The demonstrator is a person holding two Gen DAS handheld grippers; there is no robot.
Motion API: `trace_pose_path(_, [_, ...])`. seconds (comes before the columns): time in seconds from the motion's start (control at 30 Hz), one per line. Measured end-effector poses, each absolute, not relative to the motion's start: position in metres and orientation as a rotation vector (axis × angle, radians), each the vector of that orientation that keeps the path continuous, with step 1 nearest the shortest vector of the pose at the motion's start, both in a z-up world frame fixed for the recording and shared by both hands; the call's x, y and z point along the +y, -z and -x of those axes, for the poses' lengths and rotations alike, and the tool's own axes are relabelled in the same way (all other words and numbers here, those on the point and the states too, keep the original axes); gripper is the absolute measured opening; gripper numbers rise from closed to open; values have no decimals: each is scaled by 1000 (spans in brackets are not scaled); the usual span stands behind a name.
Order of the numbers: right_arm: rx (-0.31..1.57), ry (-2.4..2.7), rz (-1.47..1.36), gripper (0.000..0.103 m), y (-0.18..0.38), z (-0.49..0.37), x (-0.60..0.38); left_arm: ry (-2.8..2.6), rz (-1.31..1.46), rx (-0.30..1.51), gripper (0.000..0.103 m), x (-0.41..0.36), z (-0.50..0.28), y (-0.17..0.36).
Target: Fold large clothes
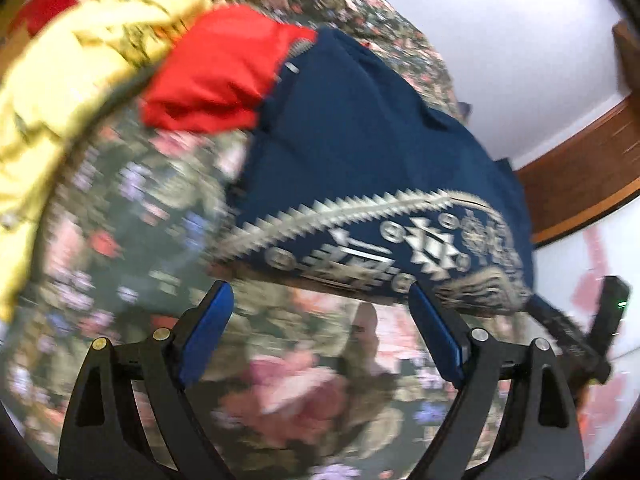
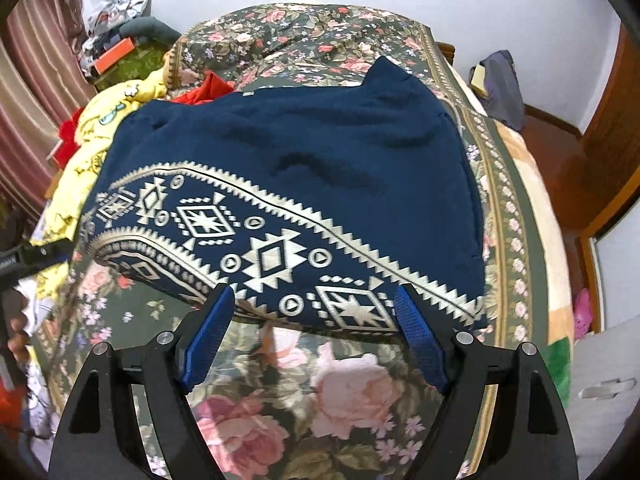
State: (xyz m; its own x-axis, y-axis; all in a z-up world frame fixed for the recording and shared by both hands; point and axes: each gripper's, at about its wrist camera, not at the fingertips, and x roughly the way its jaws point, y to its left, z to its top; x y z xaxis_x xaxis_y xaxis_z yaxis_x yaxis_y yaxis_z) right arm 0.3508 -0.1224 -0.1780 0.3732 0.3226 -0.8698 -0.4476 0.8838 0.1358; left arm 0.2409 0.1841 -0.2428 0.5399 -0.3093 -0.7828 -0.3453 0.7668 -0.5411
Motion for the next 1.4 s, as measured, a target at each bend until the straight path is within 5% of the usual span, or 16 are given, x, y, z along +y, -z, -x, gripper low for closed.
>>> trace_pose_path(0.4, [1098,-501,103,79,181,-352,-116,36,1052,913,89,194,-282,273])
trace_pose_path(0.63, [1090,-509,122,79,179,-356,-105,-11,1235,865,78,206,-311,292])
trace_pose_path(0.8, [1082,-520,118,79,174,-359,-93,-67,1146,862,36,195,-316,276])
trace_pose_path(0.9, [1064,-530,124,79,166,-360,-84,-101,1031,840,23,190,-312,250])
trace_pose_path(1.2, [981,-585,144,79,132,-363,-45,-184,785,618,15,179,-280,144])
trace_pose_path(1.4, [1028,-658,211,81,156,-361,1,-214,585,588,15,165,-269,115])
